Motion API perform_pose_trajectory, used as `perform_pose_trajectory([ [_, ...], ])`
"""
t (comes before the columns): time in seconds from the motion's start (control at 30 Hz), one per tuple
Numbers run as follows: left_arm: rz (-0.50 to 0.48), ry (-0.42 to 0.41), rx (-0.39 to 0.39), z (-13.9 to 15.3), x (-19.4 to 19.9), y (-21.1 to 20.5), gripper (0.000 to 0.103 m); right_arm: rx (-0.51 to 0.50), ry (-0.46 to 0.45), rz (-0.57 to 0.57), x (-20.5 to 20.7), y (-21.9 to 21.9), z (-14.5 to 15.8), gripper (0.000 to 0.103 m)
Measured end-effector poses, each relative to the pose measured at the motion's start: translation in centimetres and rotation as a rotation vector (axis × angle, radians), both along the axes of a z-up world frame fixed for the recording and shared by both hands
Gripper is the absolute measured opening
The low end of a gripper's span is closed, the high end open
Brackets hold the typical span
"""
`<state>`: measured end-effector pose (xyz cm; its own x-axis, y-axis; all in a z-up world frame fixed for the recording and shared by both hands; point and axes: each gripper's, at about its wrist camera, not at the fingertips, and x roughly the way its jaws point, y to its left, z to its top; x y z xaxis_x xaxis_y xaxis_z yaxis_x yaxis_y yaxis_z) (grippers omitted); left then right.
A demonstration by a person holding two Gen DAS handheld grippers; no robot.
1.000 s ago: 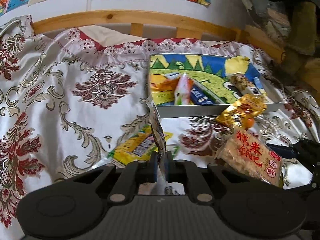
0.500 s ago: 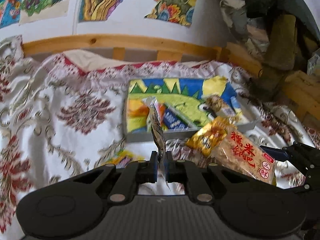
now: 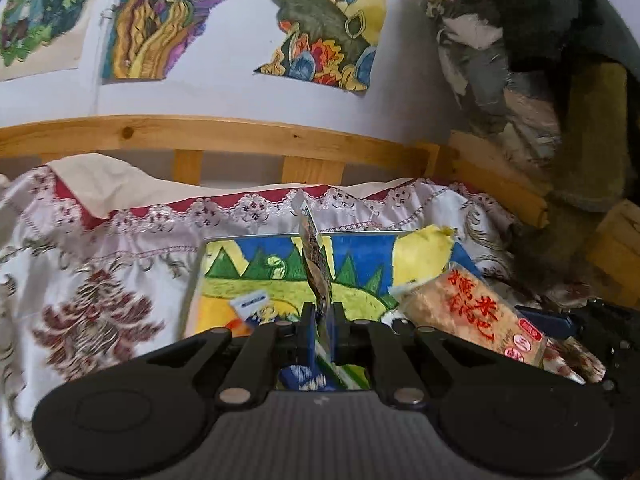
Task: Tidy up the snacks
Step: 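Lift the rice-cake packet with right tool while left tool lifts the jerky packet, then lower both packets into the tray and open both tools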
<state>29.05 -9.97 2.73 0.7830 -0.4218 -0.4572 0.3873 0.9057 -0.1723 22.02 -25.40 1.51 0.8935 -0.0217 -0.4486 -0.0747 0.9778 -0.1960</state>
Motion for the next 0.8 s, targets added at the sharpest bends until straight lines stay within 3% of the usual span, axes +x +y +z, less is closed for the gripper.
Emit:
perform_pose_trajectory([
  [0.3, -0.028, 0.043, 0.031, -2.5, 5.1, -2.6, 0.006, 0.020, 0.061, -0.090, 6.5, -2.9, -2.7, 0.074],
  [0.8, -0.048, 0.142, 0.081, -5.4, 6.8, -4.8, 0.007, -0.004, 0.100, -0.102, 8.9, -3.8, -5.0, 0.075],
])
